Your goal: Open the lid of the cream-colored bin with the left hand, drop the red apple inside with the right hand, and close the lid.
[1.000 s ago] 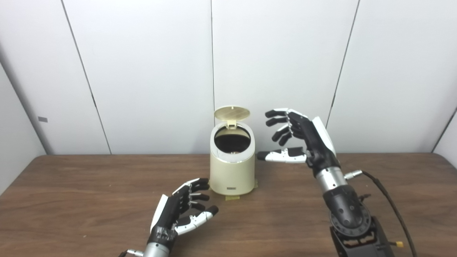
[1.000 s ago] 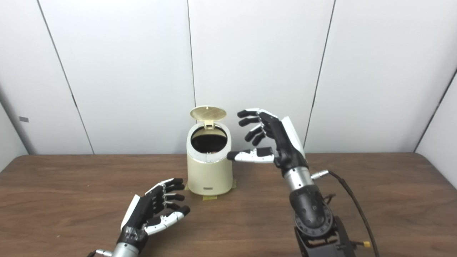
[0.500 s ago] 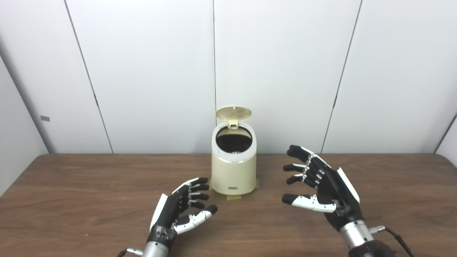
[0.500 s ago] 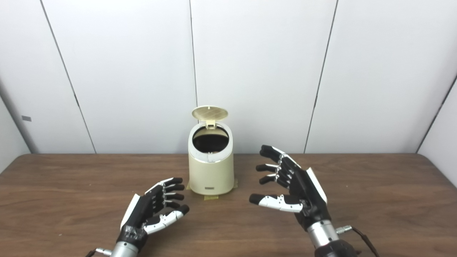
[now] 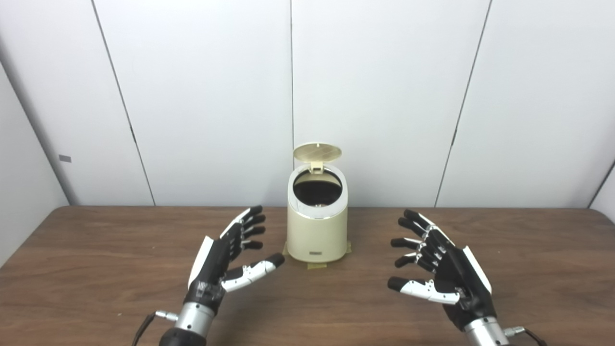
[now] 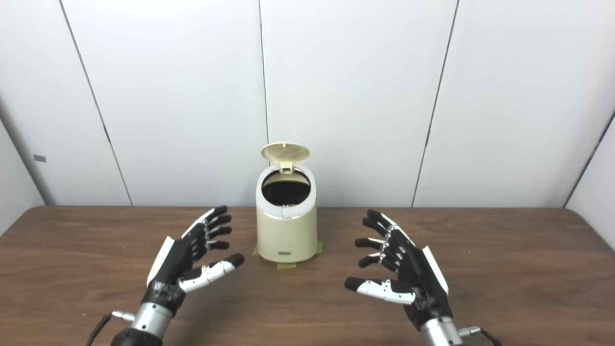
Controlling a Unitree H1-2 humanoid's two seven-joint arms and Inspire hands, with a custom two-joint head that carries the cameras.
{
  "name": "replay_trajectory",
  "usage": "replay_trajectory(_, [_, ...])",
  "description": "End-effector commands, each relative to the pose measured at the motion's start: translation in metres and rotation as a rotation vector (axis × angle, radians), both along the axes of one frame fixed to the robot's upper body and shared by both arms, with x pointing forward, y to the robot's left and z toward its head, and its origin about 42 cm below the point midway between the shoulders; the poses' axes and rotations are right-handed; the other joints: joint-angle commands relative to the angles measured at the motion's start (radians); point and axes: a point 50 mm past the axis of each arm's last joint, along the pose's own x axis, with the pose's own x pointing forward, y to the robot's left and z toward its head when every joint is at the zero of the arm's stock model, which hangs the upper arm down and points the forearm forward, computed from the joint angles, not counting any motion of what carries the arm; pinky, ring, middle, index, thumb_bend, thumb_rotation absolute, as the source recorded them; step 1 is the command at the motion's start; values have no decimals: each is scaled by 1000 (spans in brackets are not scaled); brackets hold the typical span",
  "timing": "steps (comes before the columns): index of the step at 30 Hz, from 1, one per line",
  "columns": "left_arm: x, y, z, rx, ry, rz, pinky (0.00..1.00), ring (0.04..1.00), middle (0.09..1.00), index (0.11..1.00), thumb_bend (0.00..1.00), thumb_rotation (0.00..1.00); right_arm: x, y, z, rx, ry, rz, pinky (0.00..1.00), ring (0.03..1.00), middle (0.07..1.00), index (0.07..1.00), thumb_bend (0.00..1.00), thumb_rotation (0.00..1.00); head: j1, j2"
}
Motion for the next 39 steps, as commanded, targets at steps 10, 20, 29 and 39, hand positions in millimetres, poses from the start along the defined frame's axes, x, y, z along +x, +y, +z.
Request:
replay_trajectory(10, [60,-12,92,155,-174,-90,842,989,1000,998,937,321,9,0,18,-16,-93,-7,501,699,846,847,822,158,4,-7])
replay_trajectory(20, [94,-25,121,282,-172,-102,889,1000,1000,1000,945,299,11,2,17,-18,-94,-19,497,690,842,839,819,154,-4,-12])
replay_trajectory(29, [113,-39,134,455,-213,-77,910,1000,1000,1000,965,357,10,3,19,-23,-91,-28,497,691,844,834,814,161,-12,-10])
replay_trajectory(39, [124,-52,146,546,-208,-118,859,981,967,923,971,355,9,7,22,-30,-91,-39,498,674,839,832,810,154,-20,-7])
